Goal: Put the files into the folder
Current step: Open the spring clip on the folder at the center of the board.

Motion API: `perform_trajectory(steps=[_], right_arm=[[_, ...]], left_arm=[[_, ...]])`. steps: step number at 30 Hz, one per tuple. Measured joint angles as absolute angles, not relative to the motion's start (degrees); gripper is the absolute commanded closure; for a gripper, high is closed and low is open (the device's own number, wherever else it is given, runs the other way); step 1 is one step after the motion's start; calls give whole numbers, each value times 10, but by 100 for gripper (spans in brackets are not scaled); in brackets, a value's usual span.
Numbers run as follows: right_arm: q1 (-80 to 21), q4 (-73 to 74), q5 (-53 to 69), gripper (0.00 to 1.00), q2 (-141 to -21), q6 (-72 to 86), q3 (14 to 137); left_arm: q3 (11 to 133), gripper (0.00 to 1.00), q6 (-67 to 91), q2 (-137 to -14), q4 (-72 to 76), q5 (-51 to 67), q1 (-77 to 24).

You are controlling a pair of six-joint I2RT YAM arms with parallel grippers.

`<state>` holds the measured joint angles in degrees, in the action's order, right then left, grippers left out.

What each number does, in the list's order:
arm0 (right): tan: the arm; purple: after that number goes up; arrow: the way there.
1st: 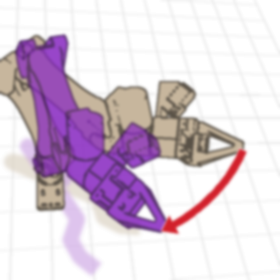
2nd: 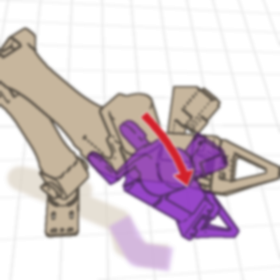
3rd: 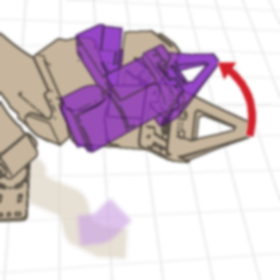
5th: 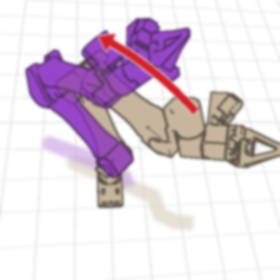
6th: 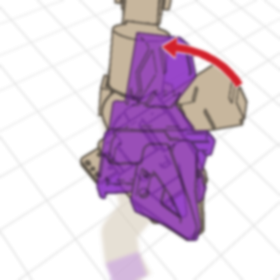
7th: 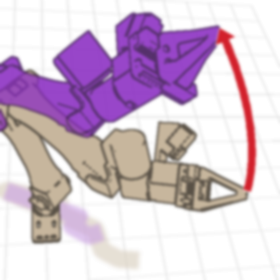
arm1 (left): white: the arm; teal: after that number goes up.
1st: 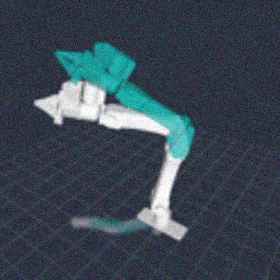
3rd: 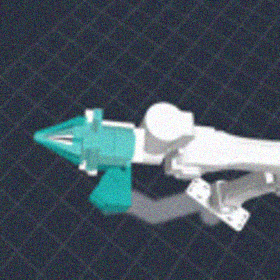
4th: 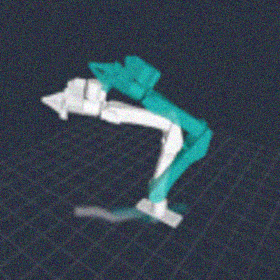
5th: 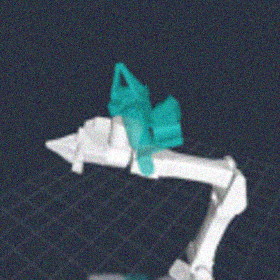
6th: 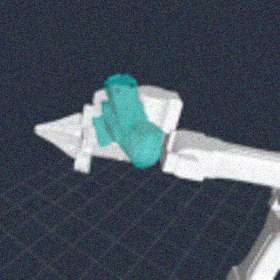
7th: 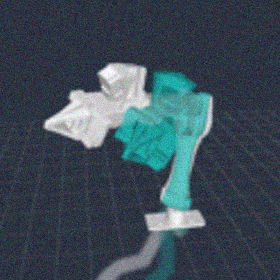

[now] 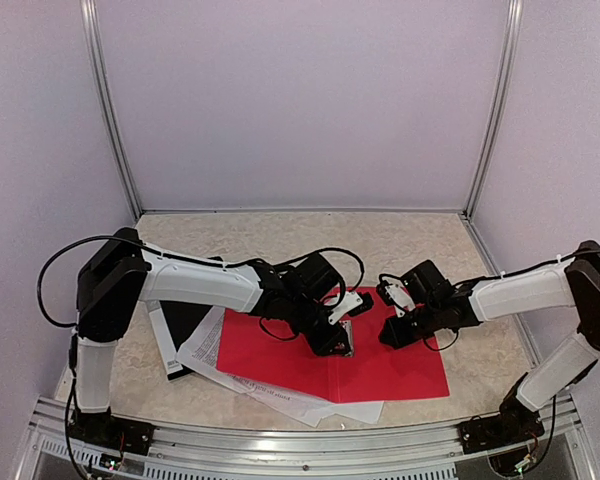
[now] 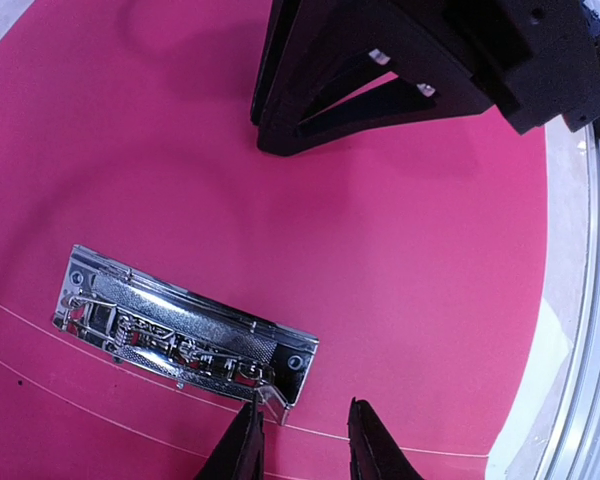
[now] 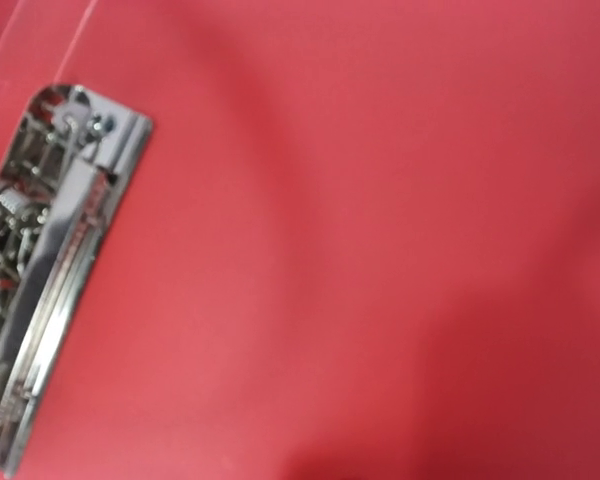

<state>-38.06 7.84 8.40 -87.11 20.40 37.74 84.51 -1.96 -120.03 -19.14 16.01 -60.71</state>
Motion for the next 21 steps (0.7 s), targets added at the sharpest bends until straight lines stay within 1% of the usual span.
perform_trajectory(steps=[21], right_arm=[[-381, 78, 93, 92, -872, 200, 377]], left_arm=[[882, 81, -34, -1233, -225, 136, -610]])
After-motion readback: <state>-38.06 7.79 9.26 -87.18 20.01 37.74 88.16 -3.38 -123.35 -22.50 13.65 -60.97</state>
